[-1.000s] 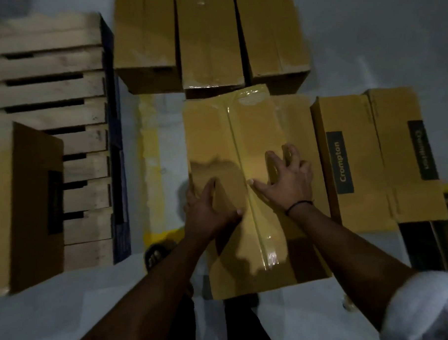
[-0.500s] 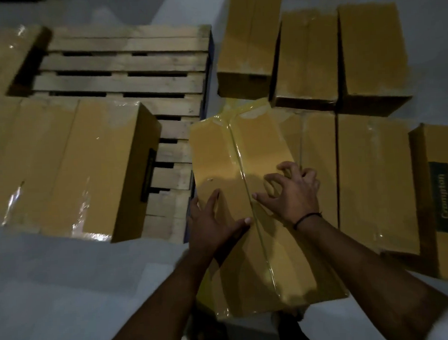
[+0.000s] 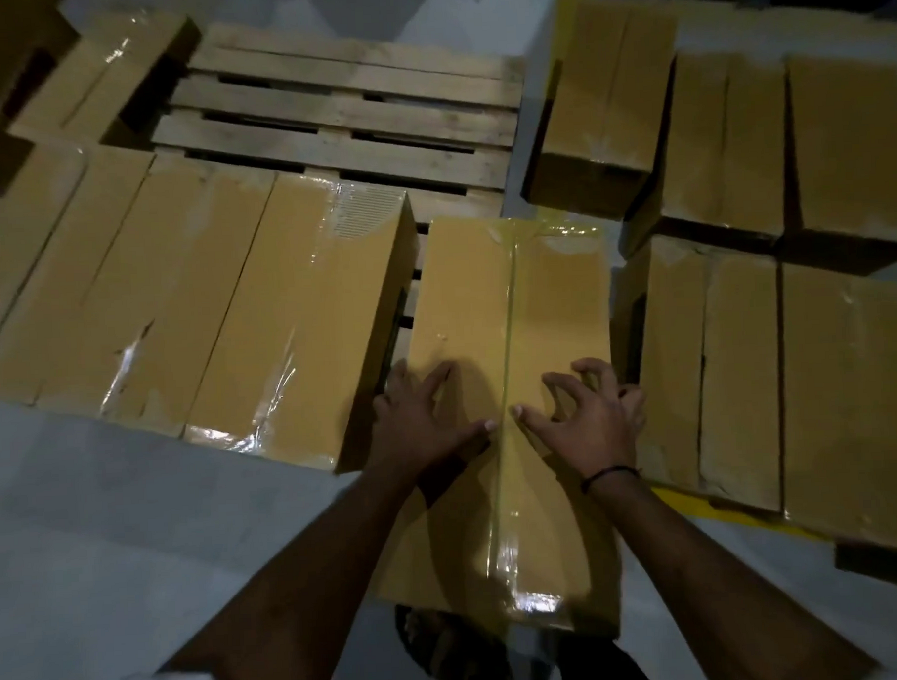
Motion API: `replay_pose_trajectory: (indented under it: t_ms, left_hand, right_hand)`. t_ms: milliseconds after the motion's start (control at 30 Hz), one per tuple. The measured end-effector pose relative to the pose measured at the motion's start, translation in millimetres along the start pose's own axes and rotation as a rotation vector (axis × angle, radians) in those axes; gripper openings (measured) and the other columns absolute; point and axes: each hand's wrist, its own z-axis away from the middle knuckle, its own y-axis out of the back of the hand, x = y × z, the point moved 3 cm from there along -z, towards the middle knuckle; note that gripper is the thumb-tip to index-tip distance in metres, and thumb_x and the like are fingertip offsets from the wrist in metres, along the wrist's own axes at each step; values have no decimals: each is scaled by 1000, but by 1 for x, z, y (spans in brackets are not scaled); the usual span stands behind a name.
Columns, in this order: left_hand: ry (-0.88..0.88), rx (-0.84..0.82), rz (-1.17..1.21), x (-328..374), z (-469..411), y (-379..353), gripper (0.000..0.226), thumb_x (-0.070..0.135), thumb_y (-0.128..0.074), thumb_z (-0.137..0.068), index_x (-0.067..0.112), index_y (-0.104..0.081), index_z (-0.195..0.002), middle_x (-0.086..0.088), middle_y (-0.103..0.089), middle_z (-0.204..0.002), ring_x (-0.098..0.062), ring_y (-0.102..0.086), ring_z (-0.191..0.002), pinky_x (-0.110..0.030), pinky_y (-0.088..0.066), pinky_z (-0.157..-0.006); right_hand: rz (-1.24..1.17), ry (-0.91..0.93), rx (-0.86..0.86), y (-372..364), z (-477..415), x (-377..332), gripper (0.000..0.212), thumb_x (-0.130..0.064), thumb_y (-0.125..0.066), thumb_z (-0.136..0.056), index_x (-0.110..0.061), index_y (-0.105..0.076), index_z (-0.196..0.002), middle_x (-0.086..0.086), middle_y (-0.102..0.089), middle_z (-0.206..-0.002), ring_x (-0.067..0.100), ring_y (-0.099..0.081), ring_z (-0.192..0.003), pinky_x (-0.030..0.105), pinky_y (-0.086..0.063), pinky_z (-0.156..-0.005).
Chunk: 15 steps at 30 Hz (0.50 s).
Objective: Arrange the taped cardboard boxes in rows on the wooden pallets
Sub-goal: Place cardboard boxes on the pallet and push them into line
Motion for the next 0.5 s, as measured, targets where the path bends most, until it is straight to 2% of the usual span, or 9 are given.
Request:
replay_pose_trajectory:
  t_ms: [67,167,400,500]
  left_hand:
    - [-19,13,7,-8,-15,12,101,76,-79,-66,52,-33,-153,3,-3,-168,-41,-16,-149,-58,-32,-115]
    - [-52,41,-8,-20,-42,32,94,73,-79,-69,53,-37,-151,1,-6,-168,-40,-19,-149,-55,-33,-114]
    - [-34,-36,-58,-44,-108,60,98,68,-80,-69,52,-33,-154,-6,-1,-168,-48,-22,-146,-56,-33,-114]
    - [-7,-63,-98,-48,-128,64,89,61,-80,-78,53,-34,-153,-7,-2,-169,-47,-24,-145,-52,-32,-114]
  right_hand:
    - [1,-11,10,-11,-7,-12,58,-72,-76,-69,-43,-69,-118,-14,-37,-141,30,-31,-118,44,-37,-97]
    - [-15,-9,-8,-26,-26,-30,60,-72,-76,-69,-43,-67,-121,-14,-33,-142,29,-29,-120,43,-36,-98]
    - [-22,-2,-87,-58,-80,-62,62,-70,-75,-71,-44,-64,-125,-14,-32,-143,29,-27,-124,50,-38,-102]
    - [-71,-43,-127,-72,-95,-65,65,-68,-77,-71,-44,-62,-129,-15,-33,-143,28,-26,-124,49,-38,-102]
